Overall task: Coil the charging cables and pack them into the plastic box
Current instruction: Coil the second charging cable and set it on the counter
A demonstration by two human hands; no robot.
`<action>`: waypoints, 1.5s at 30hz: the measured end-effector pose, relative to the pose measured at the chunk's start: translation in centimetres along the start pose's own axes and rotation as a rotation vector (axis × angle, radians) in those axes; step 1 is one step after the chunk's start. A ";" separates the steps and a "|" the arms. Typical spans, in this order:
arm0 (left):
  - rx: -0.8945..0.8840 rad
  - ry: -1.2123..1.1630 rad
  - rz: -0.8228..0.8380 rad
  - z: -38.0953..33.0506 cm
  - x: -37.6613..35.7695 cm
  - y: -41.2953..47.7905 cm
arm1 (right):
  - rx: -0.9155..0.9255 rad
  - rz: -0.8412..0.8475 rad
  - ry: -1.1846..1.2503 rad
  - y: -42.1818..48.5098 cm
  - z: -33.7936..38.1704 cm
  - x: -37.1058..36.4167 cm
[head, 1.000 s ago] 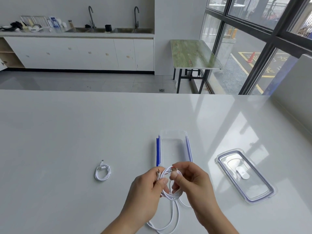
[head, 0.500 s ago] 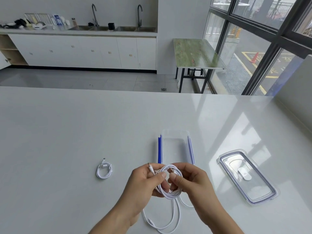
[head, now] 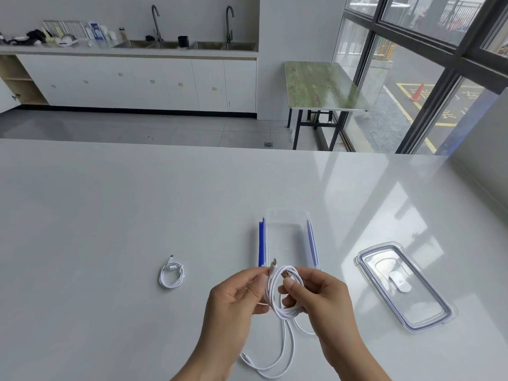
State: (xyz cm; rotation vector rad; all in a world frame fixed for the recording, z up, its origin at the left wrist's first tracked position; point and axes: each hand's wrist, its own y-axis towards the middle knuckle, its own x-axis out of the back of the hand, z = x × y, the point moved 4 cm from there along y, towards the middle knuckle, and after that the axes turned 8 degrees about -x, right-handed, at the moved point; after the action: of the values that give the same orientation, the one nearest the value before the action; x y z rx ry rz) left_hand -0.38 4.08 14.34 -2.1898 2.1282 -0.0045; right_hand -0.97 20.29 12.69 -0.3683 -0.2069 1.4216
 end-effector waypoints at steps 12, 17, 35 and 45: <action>0.110 0.227 0.038 1.0 0.3 1.9 | -0.019 0.254 0.126 -0.2 0.4 -0.3; 0.100 0.378 0.061 1.9 0.3 1.5 | -0.039 0.373 0.172 0.4 -0.5 -0.2; 0.003 0.575 -0.035 1.8 2.0 0.3 | -0.168 -0.030 0.248 1.0 -2.2 -1.4; -0.205 0.846 0.182 1.7 1.3 -0.4 | 0.013 -0.060 0.165 1.1 -1.7 -1.2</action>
State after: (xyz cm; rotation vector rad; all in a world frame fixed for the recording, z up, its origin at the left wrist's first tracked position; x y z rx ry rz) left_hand 0.18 2.85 12.56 -2.3502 2.8317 -0.8843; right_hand -1.57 18.98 10.82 -0.4635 -0.0738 1.3258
